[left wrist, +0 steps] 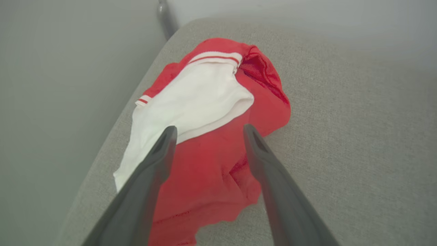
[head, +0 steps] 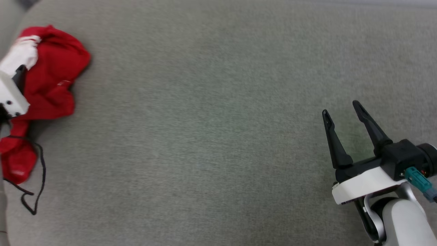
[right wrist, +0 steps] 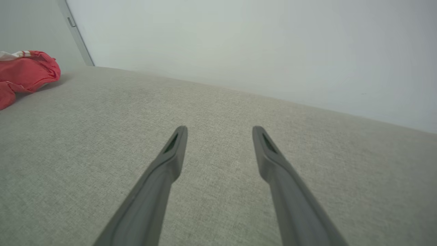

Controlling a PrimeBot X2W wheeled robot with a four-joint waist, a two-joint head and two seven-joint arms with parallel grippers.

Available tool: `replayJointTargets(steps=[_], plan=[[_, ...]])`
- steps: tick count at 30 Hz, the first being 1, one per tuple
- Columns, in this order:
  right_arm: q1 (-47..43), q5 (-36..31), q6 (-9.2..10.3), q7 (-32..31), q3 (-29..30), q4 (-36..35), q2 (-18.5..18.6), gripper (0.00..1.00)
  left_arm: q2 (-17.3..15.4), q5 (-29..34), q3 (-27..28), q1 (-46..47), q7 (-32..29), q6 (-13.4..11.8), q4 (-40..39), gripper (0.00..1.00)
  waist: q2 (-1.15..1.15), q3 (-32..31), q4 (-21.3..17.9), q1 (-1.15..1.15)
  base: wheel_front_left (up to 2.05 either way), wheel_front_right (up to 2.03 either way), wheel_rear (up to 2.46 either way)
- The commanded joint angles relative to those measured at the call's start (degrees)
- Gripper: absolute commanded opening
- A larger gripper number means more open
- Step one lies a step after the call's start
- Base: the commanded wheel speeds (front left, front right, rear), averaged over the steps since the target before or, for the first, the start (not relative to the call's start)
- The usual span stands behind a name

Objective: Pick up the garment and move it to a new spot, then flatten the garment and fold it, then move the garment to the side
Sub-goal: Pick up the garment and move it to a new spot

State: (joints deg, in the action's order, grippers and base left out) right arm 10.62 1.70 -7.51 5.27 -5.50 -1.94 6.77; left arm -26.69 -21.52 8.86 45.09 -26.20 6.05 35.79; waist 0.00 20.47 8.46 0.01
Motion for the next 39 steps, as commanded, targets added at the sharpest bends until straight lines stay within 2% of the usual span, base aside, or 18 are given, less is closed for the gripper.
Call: replayJointTargets(steps=[1,6,11,12,13,14,15,18,22,23,31,36,39], plan=[[1.6,0.6,0.04,0.6,-0.1,0.3,0.2,1.0,-0.9,-1.2,0.7,1.1,-2.3,0.1,0.9,1.0,0.0,5.7,-5.1,-0.01,0.0,0.0,0.0],[3.3,1.1,0.04,1.7,-1.0,1.2,0.6,1.0,-4.1,-3.5,2.4,-0.7,-12.5,-1.1,3.8,1.0,0.0,9.0,-6.7,-0.01,0.0,0.0,0.0],[4.4,1.3,0.04,2.4,-1.2,1.8,1.2,1.0,-3.6,-5.1,3.6,-4.0,-17.8,-3.4,4.9,1.0,0.0,10.7,-7.0,-0.01,0.0,0.0,0.0],[4.6,1.3,0.04,2.5,-1.1,2.0,1.3,1.0,-3.0,-5.6,3.8,-4.9,-19.0,-3.8,5.2,0.87,0.0,10.8,-7.0,-0.01,0.0,0.0,0.0],[4.8,1.2,0.04,2.6,-1.1,2.1,1.3,1.0,-2.4,-6.0,3.9,-5.7,-19.7,-4.2,5.2,0.37,0.0,10.8,-6.9,-0.01,0.0,0.0,0.0],[5.0,1.0,0.04,2.7,-0.9,2.3,1.6,1.0,-1.9,-6.2,3.9,-6.3,-20.0,-4.4,5.0,0.07,0.0,10.6,-6.8,-0.01,0.0,0.0,0.0],[5.0,0.9,0.04,2.7,-0.8,2.4,1.6,1.0,-1.6,-6.3,3.8,-6.9,-20.4,-4.6,4.8,0.0,0.0,10.3,-6.6,-0.01,0.0,0.0,0.0],[4.6,0.6,0.04,2.9,-0.6,2.7,1.6,1.0,-2.3,-5.1,3.7,-6.7,-17.0,-5.1,2.5,0.0,0.0,8.2,-5.9,-0.01,0.0,0.0,0.0],[2.9,0.4,0.04,2.7,0.0,3.3,1.1,1.0,-3.7,-2.7,3.5,-4.9,-8.7,-6.4,-1.0,0.0,0.0,3.7,-4.4,-0.01,0.0,0.0,0.0],[1.7,0.0,0.04,2.3,0.5,3.4,0.6,1.0,-3.6,-0.4,2.6,-3.9,-1.6,-6.6,-1.9,0.0,0.0,-0.1,-3.2,-0.01,0.0,0.0,0.0],[-1.6,-0.6,0.04,1.4,1.7,2.9,-1.4,1.0,-2.5,3.7,-1.5,1.1,16.4,-3.9,-0.6,0.0,0.0,-8.7,-2.5,-0.01,0.0,0.0,0.0],[-4.1,-1.3,0.04,0.7,2.7,2.5,-2.5,1.0,0.6,5.7,-5.5,3.5,24.3,-2.2,-0.4,0.0,0.0,-13.7,-4.1,-0.01,0.0,0.0,0.0],[-5.6,-1.8,0.04,-0.2,3.4,1.9,-3.0,1.0,4.5,5.3,-7.8,3.5,26.5,-1.6,-1.4,0.0,0.0,-16.0,-5.7,-0.01,0.0,0.0,0.0]])
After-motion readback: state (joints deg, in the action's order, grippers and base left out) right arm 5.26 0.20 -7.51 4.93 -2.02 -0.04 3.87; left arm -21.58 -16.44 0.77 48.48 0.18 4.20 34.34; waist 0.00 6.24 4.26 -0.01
